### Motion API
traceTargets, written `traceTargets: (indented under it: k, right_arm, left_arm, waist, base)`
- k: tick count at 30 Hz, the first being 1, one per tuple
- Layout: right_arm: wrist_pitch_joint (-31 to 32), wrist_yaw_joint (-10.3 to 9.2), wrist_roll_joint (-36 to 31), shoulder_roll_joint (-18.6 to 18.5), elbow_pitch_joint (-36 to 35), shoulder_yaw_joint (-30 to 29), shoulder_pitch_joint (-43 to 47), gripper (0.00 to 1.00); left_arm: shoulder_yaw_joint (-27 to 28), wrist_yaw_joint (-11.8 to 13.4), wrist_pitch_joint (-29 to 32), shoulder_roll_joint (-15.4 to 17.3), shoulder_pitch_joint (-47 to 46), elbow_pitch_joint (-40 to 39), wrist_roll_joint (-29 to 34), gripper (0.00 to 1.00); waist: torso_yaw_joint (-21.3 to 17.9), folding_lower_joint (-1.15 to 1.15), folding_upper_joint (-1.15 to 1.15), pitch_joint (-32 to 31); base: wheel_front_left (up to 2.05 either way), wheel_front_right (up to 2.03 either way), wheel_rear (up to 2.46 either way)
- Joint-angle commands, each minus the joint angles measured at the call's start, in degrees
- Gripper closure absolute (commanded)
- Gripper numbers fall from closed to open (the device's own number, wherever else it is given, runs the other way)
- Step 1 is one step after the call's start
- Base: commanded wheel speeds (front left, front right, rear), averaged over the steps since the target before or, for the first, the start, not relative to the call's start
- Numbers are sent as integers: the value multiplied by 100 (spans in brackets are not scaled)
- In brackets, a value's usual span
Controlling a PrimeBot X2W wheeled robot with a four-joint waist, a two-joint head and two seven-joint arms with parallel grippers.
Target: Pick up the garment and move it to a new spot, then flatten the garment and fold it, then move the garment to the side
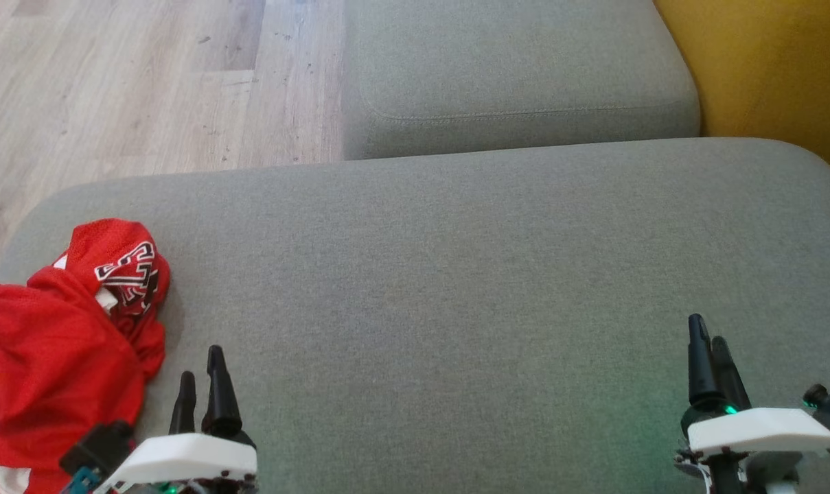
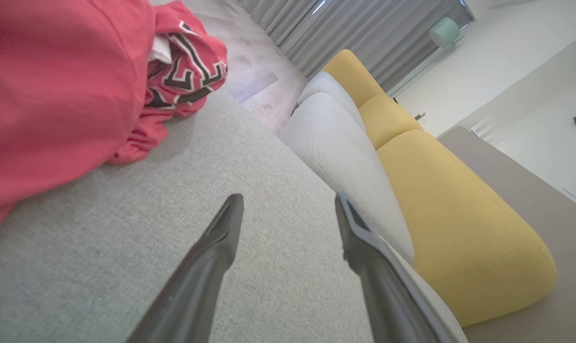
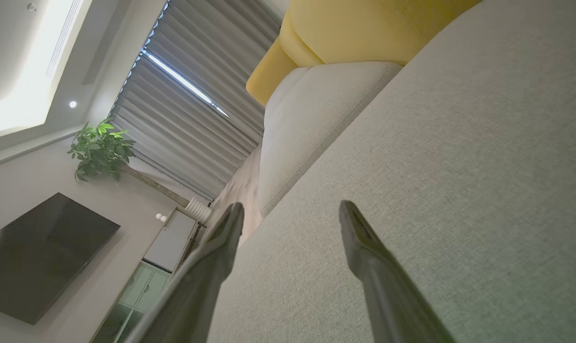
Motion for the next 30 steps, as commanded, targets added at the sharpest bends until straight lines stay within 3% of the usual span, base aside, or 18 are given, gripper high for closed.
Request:
traceTargets:
  k: [1,30]
  right_arm:
    - [-98,21,-178,-40,-252,89,-124,0]
    - [-604,32,-2155,-52,-469,603,90,0]
  left_arm:
    - [24,42,-84,75,-161,-247,181,0]
    - [-534,404,-593,156,39,-609,2294,0]
  waist:
    - [1,0,0,-8]
    - [81,0,0,-248]
  base:
    - [0,0,0]
    - [0,0,0]
